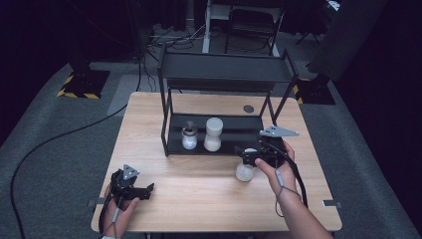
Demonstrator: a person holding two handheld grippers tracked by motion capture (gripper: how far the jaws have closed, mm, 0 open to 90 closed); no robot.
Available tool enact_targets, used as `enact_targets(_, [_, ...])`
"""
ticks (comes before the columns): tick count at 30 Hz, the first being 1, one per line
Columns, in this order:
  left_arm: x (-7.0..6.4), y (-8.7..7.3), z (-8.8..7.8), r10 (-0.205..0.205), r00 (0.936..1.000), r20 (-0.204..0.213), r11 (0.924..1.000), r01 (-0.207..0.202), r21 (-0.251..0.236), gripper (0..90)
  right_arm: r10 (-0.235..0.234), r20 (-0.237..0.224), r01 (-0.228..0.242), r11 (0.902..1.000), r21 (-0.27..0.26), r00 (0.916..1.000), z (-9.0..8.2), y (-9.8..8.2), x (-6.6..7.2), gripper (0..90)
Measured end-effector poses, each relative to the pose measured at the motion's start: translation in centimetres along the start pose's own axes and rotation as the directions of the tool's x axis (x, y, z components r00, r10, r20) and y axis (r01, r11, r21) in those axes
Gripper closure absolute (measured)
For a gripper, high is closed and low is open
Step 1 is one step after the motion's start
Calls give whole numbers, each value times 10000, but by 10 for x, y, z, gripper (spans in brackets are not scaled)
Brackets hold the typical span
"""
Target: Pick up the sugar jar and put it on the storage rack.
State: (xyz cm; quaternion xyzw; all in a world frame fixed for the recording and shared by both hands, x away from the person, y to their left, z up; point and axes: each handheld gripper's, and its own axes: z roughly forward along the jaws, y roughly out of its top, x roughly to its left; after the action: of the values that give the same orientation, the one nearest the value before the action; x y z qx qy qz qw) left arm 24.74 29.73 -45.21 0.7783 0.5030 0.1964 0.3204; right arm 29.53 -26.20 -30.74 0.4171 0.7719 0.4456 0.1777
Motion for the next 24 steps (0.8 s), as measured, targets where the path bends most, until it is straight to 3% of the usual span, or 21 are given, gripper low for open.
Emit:
enact_targets(11, [0,0,0,-5,10000,-3,10000,5,4,9,135,45,-135,9999,-59,9999,-2,-22,-11,44])
enact_targets(24, [0,0,0,-10,10000,-10,10000,10,9,8,-7,265,4,9999,122,9996,4,-42,-13,43])
